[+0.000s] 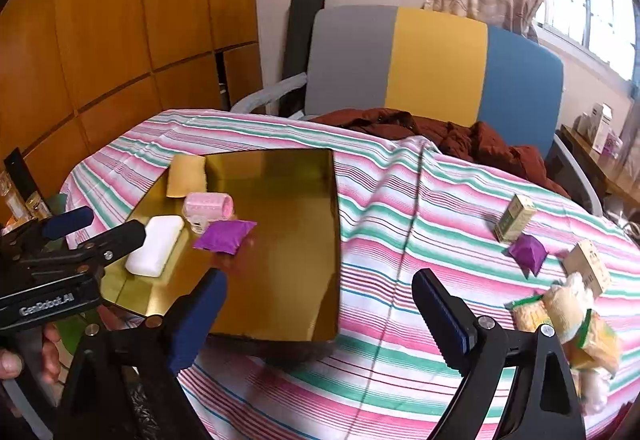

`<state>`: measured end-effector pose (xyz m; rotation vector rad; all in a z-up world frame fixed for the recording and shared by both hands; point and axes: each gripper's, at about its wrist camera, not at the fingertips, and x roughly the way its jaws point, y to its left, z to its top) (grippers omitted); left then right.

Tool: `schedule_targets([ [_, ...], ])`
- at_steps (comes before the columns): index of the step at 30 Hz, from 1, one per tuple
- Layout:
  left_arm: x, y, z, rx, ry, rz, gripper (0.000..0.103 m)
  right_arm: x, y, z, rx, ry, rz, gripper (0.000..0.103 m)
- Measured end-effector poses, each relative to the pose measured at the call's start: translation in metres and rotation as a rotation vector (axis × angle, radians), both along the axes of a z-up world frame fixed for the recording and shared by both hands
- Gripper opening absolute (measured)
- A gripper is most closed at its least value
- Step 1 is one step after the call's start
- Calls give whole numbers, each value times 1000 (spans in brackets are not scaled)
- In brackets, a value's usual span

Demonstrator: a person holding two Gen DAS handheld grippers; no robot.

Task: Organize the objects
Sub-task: 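Move both grippers back to the pile and grasp the second purple candy with the right gripper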

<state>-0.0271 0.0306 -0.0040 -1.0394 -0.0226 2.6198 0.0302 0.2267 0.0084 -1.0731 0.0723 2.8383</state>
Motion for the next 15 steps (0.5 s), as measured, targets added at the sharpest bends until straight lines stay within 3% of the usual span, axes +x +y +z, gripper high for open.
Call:
schedule_targets([
  [5,-2,2,-3,37,-41,-19,94,7,14,-4,1,-14,-34,94],
  [12,2,11,-3,37,-34,-58,94,15,41,-10,-23,-37,-90,98],
  [15,0,13,-4,42,-47,-65,87,16,50,-15,-36,-50,-103,98],
])
